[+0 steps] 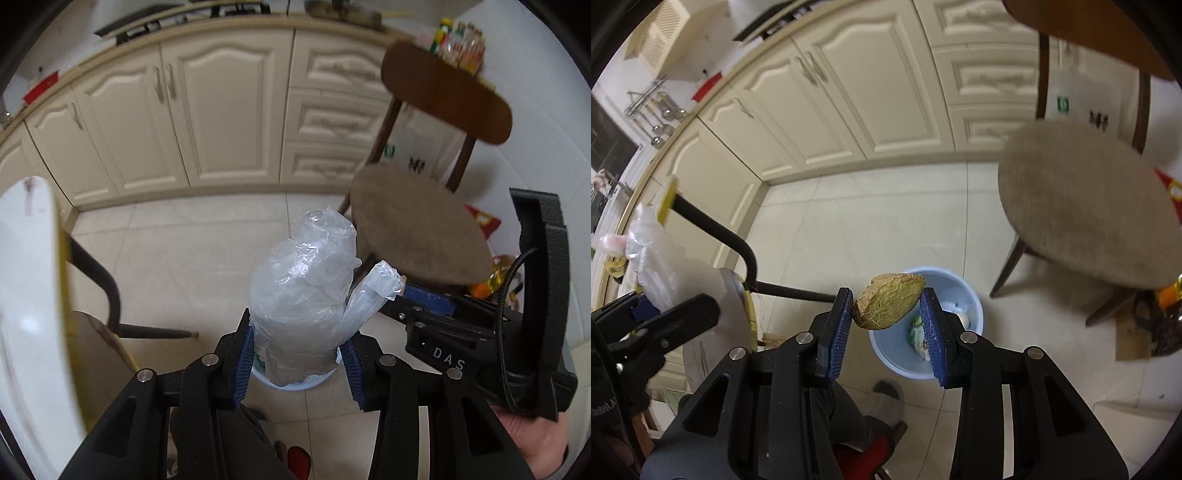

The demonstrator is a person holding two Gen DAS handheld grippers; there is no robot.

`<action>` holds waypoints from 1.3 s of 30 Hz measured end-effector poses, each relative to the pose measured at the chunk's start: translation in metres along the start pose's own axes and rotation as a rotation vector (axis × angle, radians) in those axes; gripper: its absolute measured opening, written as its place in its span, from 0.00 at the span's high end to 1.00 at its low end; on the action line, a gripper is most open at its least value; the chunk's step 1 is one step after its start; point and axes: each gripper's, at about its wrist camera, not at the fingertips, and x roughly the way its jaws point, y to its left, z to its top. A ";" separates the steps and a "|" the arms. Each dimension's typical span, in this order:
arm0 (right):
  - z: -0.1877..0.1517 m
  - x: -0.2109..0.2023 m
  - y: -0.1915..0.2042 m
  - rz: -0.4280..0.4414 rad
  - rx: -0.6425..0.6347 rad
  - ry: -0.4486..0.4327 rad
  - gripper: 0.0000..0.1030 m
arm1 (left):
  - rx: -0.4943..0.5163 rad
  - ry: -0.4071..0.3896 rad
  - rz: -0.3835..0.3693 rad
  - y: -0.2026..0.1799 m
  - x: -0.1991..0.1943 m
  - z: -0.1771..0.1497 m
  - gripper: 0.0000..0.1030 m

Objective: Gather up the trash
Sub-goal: 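Open both tools over the blue bin to drop the nut and bag, then return both tools above the table toward the remaining trash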

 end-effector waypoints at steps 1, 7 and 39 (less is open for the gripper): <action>-0.001 0.005 -0.004 0.004 0.010 0.008 0.66 | 0.004 0.015 0.001 -0.003 0.012 0.011 0.61; 0.001 0.030 -0.018 0.024 0.055 0.045 0.64 | 0.022 0.094 0.024 -0.012 0.060 0.044 0.37; 0.030 -0.105 0.121 0.106 -0.054 -0.225 0.00 | -0.177 -0.384 0.165 0.052 -0.198 -0.099 0.13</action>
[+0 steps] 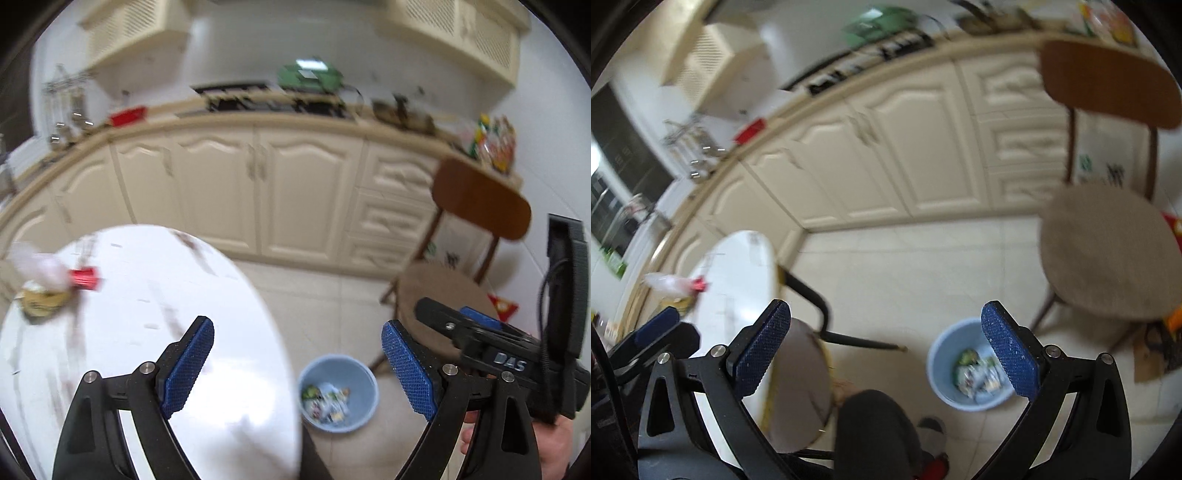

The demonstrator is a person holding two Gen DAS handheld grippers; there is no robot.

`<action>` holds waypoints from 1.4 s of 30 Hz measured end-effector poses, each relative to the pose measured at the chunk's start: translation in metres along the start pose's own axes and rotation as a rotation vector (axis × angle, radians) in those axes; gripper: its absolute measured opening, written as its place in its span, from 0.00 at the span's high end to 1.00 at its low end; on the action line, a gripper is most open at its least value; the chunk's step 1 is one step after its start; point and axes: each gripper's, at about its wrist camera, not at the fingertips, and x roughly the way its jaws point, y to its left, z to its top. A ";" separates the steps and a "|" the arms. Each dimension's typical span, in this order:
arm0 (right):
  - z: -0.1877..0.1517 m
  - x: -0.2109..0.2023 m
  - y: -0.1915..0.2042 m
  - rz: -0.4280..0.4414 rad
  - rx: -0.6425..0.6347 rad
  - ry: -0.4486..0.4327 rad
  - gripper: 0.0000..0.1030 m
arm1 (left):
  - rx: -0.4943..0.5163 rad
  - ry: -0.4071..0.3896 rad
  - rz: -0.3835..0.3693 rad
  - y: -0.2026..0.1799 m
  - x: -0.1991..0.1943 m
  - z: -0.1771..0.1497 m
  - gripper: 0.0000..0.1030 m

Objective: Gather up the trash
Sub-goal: 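Return both tools above the table toward the remaining trash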

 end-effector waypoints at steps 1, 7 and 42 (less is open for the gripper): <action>0.002 -0.006 0.017 0.018 -0.025 -0.017 0.00 | -0.008 -0.022 0.017 0.006 -0.012 -0.006 0.12; 0.003 -0.035 0.110 0.113 -0.163 -0.089 0.00 | -0.097 -0.160 0.142 0.051 -0.093 -0.046 0.06; -0.082 -0.046 0.371 0.273 -0.659 -0.116 0.00 | -0.468 -0.215 0.504 0.141 -0.275 -0.183 0.01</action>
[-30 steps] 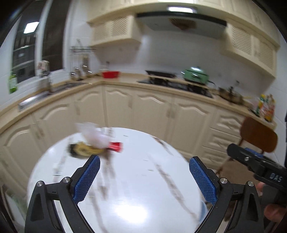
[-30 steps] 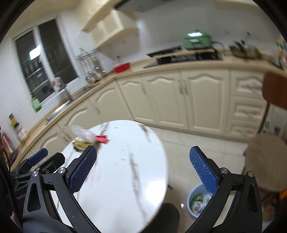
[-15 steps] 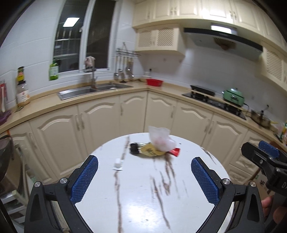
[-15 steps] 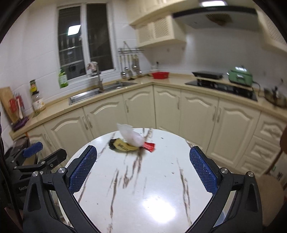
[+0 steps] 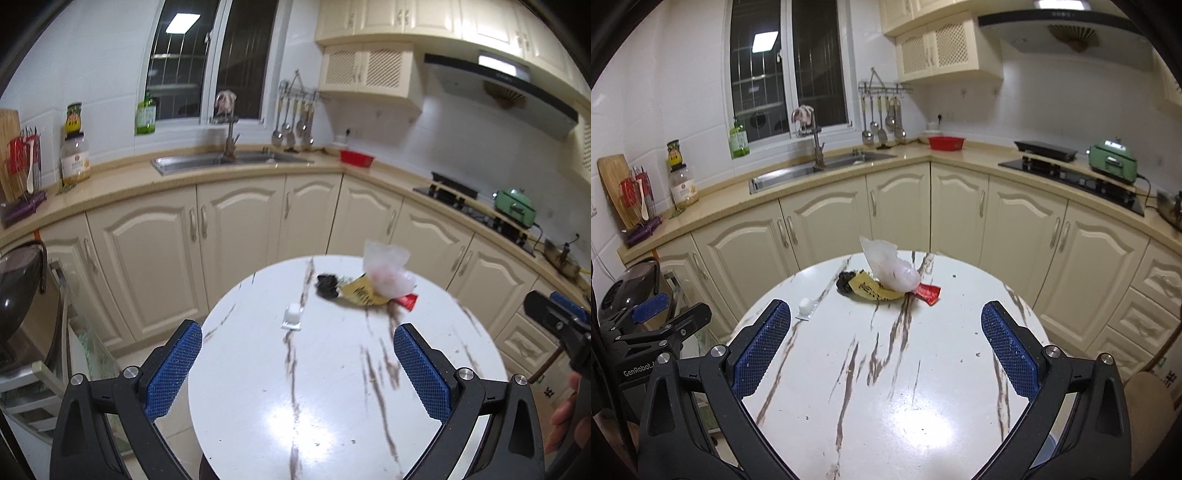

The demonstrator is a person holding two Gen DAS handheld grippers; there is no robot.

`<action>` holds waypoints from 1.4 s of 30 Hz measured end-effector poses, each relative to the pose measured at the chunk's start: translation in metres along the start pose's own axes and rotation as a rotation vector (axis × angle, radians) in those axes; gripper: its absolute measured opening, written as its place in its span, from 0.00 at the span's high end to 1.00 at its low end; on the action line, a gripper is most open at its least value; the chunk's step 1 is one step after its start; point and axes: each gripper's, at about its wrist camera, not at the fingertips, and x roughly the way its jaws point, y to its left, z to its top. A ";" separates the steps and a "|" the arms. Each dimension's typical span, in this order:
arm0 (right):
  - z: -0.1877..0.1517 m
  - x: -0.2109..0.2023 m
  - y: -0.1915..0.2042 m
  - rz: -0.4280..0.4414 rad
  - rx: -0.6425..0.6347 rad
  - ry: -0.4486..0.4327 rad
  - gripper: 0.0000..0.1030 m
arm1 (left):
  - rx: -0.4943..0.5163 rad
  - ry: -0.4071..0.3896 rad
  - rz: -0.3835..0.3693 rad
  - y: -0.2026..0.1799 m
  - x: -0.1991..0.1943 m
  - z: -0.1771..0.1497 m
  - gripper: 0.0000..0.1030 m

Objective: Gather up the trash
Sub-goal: 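Return both tools above the table toward the remaining trash, then grasp the red wrapper with the right tool while the left tool grasps the colorful packet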

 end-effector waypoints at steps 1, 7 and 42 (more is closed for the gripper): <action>0.000 0.004 -0.001 0.000 0.001 0.008 0.00 | 0.000 0.013 0.004 0.000 0.007 0.004 0.01; -0.004 0.046 -0.013 -0.018 0.012 0.081 0.00 | 0.014 0.097 0.018 0.004 0.071 0.026 0.01; -0.016 0.312 -0.071 0.035 -0.146 0.380 0.60 | 0.103 0.321 0.022 -0.019 0.432 0.140 0.63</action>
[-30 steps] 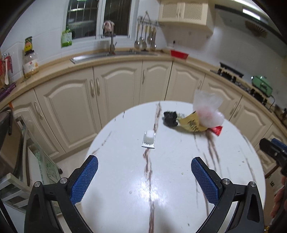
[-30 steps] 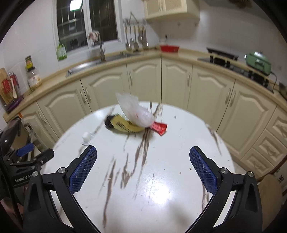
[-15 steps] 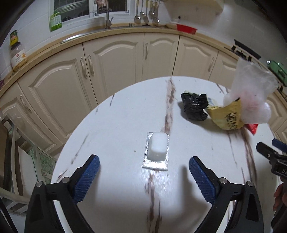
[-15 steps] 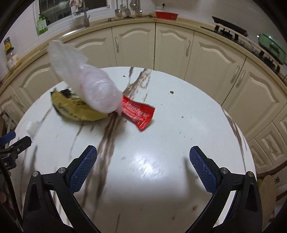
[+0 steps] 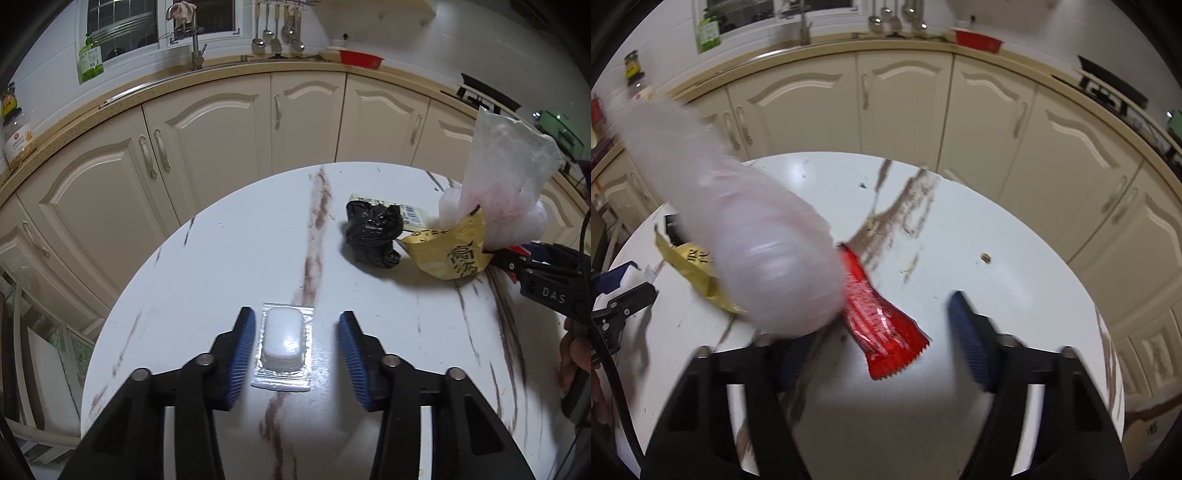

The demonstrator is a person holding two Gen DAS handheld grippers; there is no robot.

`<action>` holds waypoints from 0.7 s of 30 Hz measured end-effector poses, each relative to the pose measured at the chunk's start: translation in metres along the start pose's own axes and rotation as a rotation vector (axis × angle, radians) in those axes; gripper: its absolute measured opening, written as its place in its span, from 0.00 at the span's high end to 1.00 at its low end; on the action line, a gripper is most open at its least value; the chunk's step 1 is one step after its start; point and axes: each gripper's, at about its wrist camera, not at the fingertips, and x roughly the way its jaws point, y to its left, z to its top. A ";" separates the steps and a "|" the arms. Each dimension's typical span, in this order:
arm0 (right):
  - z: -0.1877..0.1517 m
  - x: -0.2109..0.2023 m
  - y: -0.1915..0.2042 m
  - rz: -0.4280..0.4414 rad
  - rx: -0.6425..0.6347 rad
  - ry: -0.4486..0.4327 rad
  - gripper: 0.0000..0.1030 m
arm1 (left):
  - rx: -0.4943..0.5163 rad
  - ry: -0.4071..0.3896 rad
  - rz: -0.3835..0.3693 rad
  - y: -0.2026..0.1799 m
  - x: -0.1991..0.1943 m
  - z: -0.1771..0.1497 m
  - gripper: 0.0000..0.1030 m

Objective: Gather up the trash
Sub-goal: 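Grasp the red wrapper with the right tool while the left tool grasps the colorful packet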

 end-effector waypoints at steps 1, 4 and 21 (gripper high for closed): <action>-0.002 -0.002 0.002 -0.001 -0.008 -0.006 0.78 | -0.001 -0.002 -0.005 0.001 0.002 0.001 0.68; -0.010 -0.007 0.004 0.008 -0.001 -0.008 0.82 | -0.015 0.002 -0.042 0.000 0.007 0.001 0.78; -0.110 -0.092 0.006 0.173 0.187 -0.033 0.86 | 0.006 -0.018 -0.188 0.008 -0.045 -0.063 0.80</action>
